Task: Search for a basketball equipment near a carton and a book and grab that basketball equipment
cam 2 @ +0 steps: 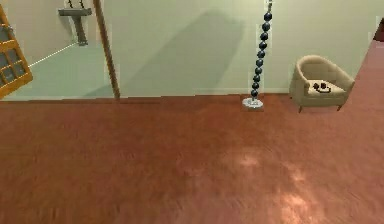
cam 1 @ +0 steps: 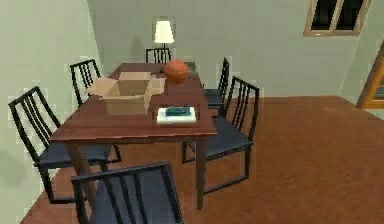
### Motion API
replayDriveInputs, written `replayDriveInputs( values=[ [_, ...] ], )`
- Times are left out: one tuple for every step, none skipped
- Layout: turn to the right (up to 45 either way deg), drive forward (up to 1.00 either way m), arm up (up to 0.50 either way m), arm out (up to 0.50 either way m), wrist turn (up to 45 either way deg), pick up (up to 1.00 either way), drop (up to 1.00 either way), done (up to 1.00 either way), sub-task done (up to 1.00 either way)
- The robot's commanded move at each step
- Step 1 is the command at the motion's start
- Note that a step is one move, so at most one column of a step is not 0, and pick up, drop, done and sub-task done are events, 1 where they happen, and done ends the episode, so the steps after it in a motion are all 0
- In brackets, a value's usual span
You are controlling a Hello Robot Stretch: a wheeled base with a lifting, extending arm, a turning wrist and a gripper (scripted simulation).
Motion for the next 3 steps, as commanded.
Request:
replayDriveInputs(
  values=[
    [45.0,0.0,0.0,0.0,0.0,0.0,0.0,0.0,0.0],
    [12.0,0.0,0.0,0.0,0.0,0.0,0.0,0.0,0.0],
    [0.0,0.35,0.0,0.0,0.0,0.0,0.0,0.0,0.0]
  ],
)
